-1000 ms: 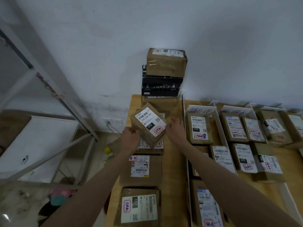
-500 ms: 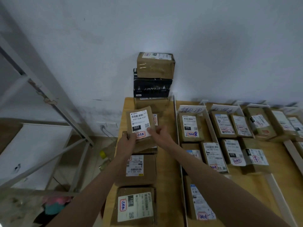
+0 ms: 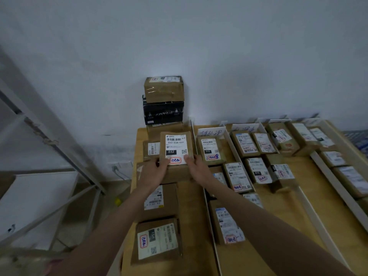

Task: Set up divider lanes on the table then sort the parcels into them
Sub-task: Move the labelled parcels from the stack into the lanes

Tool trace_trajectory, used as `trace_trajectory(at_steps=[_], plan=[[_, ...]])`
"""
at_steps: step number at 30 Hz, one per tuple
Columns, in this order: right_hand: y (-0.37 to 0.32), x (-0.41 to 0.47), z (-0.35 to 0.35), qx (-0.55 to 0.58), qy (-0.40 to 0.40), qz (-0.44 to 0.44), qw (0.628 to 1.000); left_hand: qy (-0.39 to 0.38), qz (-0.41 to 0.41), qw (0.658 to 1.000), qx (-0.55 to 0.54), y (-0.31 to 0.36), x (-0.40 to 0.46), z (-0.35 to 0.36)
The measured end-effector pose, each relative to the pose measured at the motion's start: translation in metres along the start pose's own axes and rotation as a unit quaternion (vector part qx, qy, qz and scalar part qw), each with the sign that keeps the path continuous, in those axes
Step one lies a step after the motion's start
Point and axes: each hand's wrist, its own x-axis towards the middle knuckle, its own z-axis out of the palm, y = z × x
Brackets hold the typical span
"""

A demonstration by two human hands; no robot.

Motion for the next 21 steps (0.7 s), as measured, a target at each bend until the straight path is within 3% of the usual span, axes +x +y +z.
trace_trajectory(at_steps=[9, 12, 21], plan=[[0.030, -0.066, -0.072, 0.005, 0.109, 0.029, 0.994, -0.080, 0.115, 0.983, 0.122, 0.044, -0.042, 0.047], [0.039, -0.086, -0.100, 0.006, 0.134, 0.033, 0.990, -0.074, 0.159, 0.963, 0.204, 0.060, -0.055, 0.065], [0.071, -0.134, -0.182, 0.044, 0.178, 0.053, 0.982, -0.057, 0.253, 0.915, 0.308, 0.114, -0.093, 0.118]])
